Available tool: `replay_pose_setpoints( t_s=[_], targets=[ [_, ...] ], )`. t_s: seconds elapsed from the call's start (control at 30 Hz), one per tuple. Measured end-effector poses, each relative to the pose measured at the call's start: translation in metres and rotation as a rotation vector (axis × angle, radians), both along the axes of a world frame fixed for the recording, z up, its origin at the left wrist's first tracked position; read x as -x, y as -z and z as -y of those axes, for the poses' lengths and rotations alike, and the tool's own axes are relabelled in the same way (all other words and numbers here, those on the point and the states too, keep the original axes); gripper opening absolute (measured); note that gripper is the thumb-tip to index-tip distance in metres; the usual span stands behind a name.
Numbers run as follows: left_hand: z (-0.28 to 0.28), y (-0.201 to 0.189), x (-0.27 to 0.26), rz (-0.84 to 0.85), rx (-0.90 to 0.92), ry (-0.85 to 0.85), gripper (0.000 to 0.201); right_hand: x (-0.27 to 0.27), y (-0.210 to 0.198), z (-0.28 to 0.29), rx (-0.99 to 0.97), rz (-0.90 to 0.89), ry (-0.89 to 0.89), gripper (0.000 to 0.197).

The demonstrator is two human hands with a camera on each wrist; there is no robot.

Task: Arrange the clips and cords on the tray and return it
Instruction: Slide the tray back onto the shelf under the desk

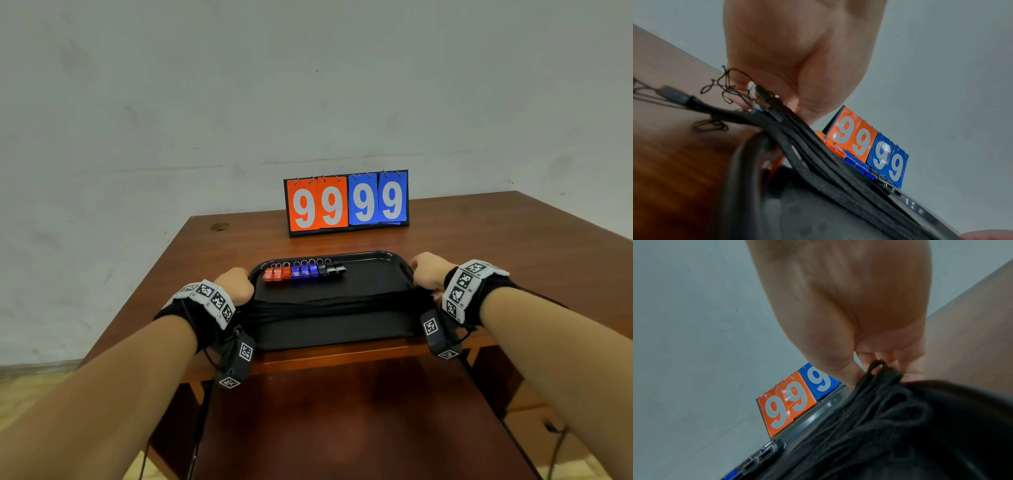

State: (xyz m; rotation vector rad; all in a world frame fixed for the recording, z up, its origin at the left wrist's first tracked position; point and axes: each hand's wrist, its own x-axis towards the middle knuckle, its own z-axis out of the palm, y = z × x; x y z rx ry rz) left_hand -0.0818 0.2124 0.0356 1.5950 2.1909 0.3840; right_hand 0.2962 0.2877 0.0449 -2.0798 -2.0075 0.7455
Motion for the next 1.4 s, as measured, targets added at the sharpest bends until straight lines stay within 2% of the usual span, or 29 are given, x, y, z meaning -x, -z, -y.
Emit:
replay_pose_setpoints(
  t_s=[0.3,0.7,1.03,1.17,1.33,1.4],
  targets=[
    [0.032,-0.001,-0.001,0.032,-0.017,-0.012,0.022,-0.001,-0.005,0.039,0.028,-0.055,-0.008,0.026],
    [0.123,-0.002,-0.015,0.099,-0.046,-0.004,0.022,-0.028,-0.002,0.132,0.081,-0.172,0.0,0.034],
    [0.192,-0.002,-0.03,0.099,-0.051,0.016,0.02,-0.052,-0.004,0.204,0.087,-0.189,0.02,0.028],
    [0.215,-0.003,-0.035,0.103,-0.045,0.023,0.019,-0.058,-0.006,0.225,0.071,-0.142,0.002,0.027],
    [0.24,-0.007,-0.038,0.073,0.029,0.027,0.017,-0.061,-0.005,0.241,0.099,-0.104,-0.017,0.03],
    [0.248,-0.008,-0.04,0.07,0.077,0.031,0.01,-0.061,-0.004,0.245,0.109,-0.098,-0.023,0.031]
  ],
)
